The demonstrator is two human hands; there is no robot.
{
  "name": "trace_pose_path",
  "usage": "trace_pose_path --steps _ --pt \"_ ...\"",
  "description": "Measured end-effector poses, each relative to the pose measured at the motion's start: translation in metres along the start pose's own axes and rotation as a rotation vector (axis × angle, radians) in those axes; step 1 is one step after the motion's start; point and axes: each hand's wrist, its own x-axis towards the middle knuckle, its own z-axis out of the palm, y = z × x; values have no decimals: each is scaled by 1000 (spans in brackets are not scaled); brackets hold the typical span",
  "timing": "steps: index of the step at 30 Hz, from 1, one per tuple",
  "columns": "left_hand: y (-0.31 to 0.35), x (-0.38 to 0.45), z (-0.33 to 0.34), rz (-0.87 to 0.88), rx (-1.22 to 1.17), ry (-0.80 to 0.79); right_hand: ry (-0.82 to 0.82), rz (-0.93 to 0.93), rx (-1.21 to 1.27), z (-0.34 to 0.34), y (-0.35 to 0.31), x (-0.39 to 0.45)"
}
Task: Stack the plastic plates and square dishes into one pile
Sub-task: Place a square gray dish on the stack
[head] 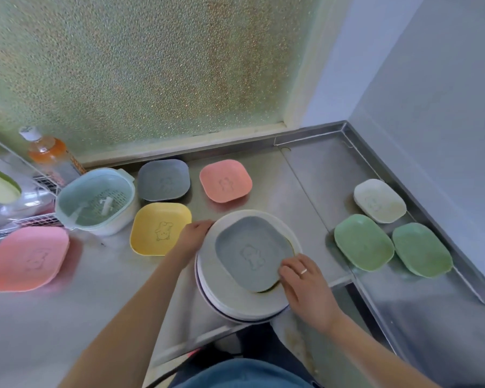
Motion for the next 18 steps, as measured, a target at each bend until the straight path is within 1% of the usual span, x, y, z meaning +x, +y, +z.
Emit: trace_pose_path --steps 2,4,6,8,9,11,13,14,16,18 --pt "-1 -8 2 17 4 -19 -29 95 -18 0 -3 -3" --pt "-5 -13 7 77 89 -34 -81 200 -1 1 -5 -2" --pt "-10 -18 12 129 215 -42 -121 350 159 2 -7 0" --pt "-15 -21 14 148 253 -37 -143 480 355 1 -10 3" --pt "-19 -22 14 160 254 -26 -122 518 425 0 -12 5" --pt "-26 -27 14 179 226 -5 -15 585 565 -1 -18 9" --pt "-33 -34 16 167 132 5 114 732 687 4 -21 11" --pt "-36 -39 18 148 74 12 147 817 736 9 -21 11" --pt "-42 -47 22 117 -27 30 141 945 803 18 -24 10" --pt "-43 -50 24 110 -77 47 125 1013 831 25 -27 12"
